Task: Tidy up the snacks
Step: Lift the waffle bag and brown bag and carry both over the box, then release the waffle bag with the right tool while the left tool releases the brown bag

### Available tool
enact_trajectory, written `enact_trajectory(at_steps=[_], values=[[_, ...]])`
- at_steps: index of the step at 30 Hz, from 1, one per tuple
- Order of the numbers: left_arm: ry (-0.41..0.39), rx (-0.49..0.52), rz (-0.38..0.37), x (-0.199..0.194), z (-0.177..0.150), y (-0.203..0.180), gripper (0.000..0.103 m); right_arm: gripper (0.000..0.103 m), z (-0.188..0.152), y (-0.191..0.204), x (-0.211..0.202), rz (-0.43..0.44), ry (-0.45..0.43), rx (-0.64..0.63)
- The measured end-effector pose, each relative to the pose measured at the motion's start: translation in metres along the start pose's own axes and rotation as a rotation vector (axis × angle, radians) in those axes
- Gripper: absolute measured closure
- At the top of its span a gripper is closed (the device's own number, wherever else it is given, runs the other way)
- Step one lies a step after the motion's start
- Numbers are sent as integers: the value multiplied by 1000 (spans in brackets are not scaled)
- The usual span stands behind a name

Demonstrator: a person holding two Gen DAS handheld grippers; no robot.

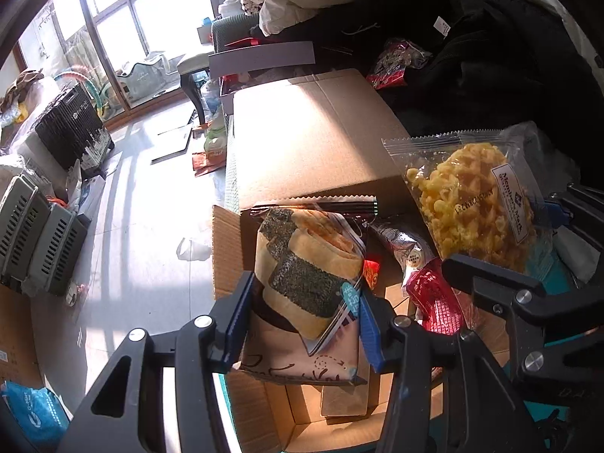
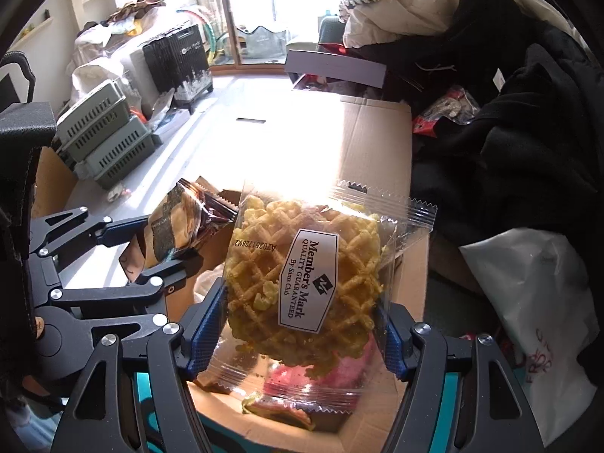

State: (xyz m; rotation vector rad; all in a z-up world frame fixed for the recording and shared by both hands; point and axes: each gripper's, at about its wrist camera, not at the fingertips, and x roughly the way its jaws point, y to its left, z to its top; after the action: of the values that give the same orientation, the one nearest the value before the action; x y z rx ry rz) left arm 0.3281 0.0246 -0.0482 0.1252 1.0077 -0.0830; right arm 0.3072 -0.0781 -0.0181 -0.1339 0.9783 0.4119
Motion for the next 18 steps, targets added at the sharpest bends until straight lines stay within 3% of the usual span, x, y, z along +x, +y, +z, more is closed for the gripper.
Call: enact_trajectory(at_steps=[6, 13, 18], values=[[87, -50, -41, 13, -13, 4, 53, 30, -12, -2, 16, -16, 71, 26], [67, -52, 45, -1, -19, 5, 53, 21, -20, 6, 4, -91, 74, -15], [46, -52, 45, -20, -16, 7, 53, 20, -21, 11, -19, -108, 46, -43]])
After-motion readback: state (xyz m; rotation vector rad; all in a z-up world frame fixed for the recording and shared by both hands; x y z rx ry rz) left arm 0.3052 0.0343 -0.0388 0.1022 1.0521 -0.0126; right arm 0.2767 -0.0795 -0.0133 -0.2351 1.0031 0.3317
